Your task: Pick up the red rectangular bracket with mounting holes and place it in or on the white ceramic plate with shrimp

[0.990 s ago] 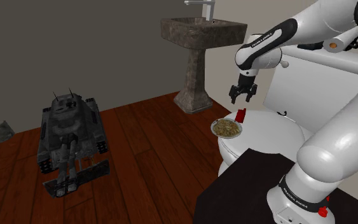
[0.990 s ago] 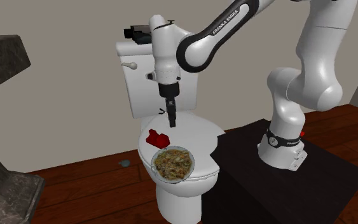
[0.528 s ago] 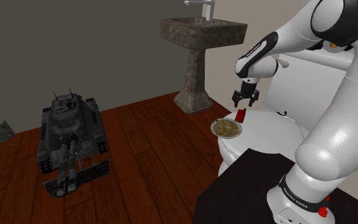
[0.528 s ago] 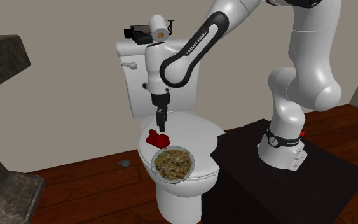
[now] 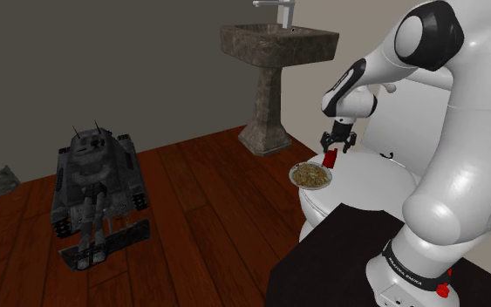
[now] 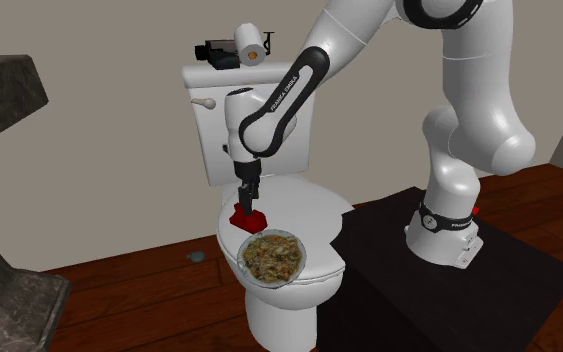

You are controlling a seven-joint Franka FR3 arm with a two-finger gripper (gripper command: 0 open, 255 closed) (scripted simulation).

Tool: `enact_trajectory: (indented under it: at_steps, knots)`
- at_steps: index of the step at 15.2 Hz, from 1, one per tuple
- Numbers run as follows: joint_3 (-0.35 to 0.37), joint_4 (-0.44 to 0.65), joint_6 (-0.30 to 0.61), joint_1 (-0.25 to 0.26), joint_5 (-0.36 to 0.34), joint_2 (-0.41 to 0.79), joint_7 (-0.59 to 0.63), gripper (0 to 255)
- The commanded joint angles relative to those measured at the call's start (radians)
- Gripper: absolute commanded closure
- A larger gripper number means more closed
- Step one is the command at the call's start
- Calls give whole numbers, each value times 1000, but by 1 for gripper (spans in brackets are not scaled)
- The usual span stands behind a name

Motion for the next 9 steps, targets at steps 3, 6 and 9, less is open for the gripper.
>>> enact_trajectory:
  at_steps: [3,6,9]
  knots:
    - [20,-6,56,-12,36,53,-23,0]
    - [20,-6,56,-12,36,53,-23,0]
    - [20,-6,56,-12,36,53,-23,0]
